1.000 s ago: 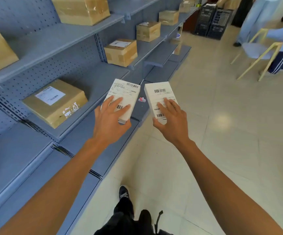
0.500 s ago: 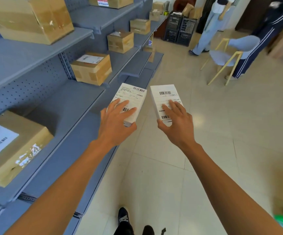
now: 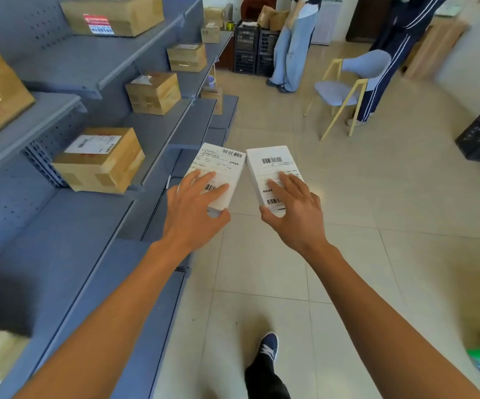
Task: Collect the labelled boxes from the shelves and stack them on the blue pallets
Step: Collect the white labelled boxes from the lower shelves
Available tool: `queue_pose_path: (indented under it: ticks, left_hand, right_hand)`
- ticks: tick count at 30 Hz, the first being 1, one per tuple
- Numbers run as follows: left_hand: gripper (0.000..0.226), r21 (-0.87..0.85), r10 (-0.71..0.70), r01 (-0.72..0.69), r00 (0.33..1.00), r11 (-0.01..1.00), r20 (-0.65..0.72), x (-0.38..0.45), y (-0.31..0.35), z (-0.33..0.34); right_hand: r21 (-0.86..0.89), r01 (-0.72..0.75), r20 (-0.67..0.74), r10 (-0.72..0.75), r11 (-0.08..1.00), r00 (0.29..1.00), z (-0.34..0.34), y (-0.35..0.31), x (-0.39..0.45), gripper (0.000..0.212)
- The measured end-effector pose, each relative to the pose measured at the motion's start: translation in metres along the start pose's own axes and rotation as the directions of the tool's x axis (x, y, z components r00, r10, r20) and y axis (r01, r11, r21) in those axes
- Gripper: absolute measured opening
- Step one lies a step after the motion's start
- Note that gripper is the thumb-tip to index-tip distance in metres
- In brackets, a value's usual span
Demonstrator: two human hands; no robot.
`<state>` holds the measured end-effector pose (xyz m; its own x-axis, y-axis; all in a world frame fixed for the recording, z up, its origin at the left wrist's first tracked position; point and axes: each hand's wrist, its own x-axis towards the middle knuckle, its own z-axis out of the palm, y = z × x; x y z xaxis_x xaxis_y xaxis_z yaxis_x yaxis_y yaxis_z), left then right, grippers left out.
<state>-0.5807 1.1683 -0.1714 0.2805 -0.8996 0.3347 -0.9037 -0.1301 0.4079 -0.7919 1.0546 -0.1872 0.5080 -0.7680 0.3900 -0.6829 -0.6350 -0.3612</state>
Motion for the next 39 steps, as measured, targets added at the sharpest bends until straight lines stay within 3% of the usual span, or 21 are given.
queue_pose_path:
  ticks: [10, 20, 34, 39]
  left_hand:
    - [0.057, 0.041, 0.024, -0.027, 0.998, 0.999, 0.066, 0.157, 0.014, 0.067]
    - [0.057, 0.013, -0.004, 0.005, 0.999, 1.000, -0.043, 0.288, 0.016, 0.093]
    - [0.053, -0.016, -0.022, 0.020, 0.994, 1.000, -0.110, 0.494, -0.083, 0.129]
    - [0.055, 0.007, 0.029, -0.028, 0.997, 1.000, -0.065, 0.572, -0.109, 0.133]
  right_hand:
    - [0.018, -0.082, -0.032, 0.082, 0.996, 0.996, 0.019, 0.109, 0.128, 0.057]
    - [-0.015, 0.002, -0.026, -0.002, 1.000, 1.000, 0.022, 0.169, 0.262, 0.056]
    - [-0.124, 0.046, 0.011, -0.045, 0.991, 0.999, 0.088, 0.198, 0.483, 0.055]
    - [-0.126, 0.008, -0.023, -0.011, 0.992, 1.000, 0.106, 0.203, 0.554, 0.056]
